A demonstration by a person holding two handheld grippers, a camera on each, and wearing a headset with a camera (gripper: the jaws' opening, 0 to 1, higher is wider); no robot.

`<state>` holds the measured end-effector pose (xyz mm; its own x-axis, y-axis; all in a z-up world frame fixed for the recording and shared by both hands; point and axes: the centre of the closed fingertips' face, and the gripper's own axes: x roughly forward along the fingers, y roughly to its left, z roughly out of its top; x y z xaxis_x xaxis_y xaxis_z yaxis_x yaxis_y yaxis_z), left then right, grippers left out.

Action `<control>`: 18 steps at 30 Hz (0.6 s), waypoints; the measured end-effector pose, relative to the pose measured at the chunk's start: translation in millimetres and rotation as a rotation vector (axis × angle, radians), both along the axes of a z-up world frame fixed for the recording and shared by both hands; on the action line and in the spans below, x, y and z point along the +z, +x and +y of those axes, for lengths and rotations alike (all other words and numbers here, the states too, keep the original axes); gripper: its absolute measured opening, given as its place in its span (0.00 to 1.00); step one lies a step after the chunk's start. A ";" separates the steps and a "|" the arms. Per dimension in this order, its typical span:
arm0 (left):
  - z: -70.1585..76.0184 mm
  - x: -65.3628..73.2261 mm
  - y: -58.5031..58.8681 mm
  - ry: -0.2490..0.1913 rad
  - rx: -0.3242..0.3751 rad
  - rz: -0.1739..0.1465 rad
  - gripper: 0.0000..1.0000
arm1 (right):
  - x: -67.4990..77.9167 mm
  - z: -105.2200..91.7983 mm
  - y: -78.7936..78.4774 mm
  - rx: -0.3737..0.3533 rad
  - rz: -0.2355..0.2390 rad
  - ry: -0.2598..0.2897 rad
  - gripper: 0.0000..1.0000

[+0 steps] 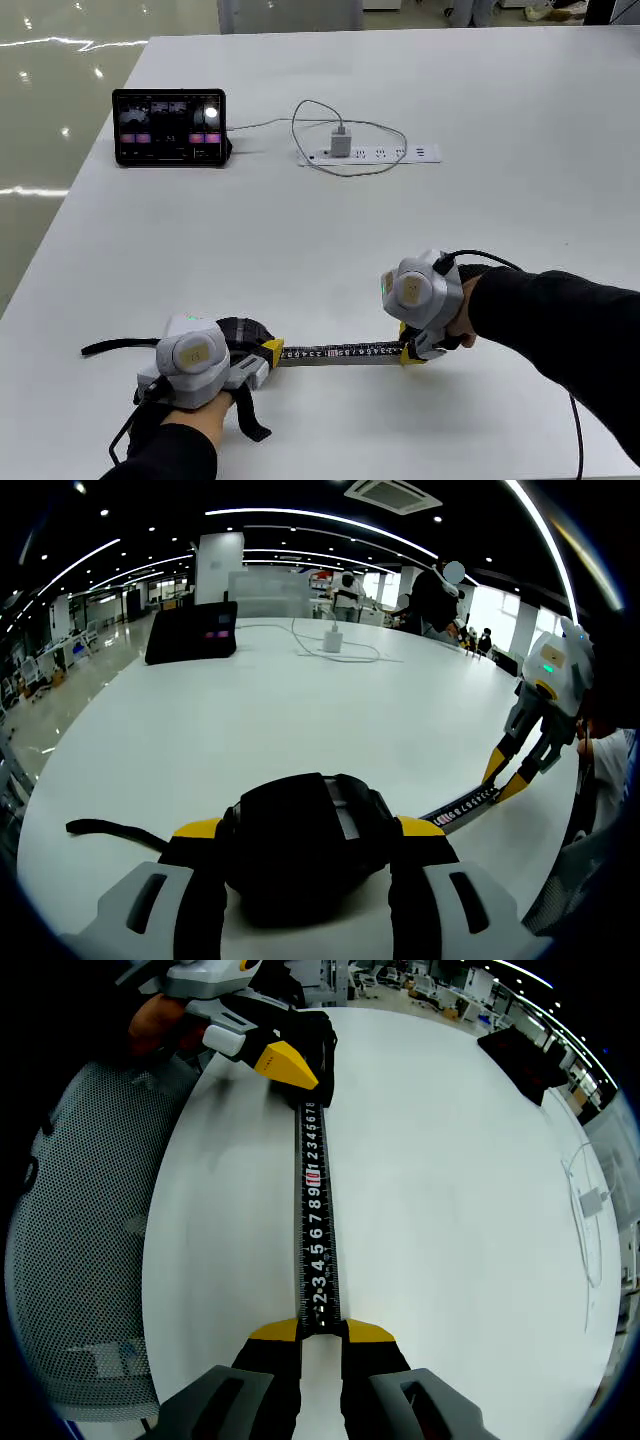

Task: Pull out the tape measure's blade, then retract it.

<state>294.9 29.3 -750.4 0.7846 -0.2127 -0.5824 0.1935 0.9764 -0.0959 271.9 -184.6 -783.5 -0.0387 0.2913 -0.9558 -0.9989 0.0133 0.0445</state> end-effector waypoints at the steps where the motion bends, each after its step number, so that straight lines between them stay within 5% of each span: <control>1: 0.0 0.0 0.1 0.000 0.000 -0.001 0.61 | 0.0 0.4 0.0 0.000 0.000 0.001 0.11; 18: -0.1 0.0 0.3 0.000 0.000 0.000 0.61 | -0.1 6.8 0.2 0.003 -0.001 0.003 0.11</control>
<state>295.2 29.3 -750.4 0.7844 -0.2131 -0.5825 0.1938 0.9763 -0.0963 272.1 -177.7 -783.6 -0.0384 0.2940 -0.9550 -0.9990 0.0102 0.0434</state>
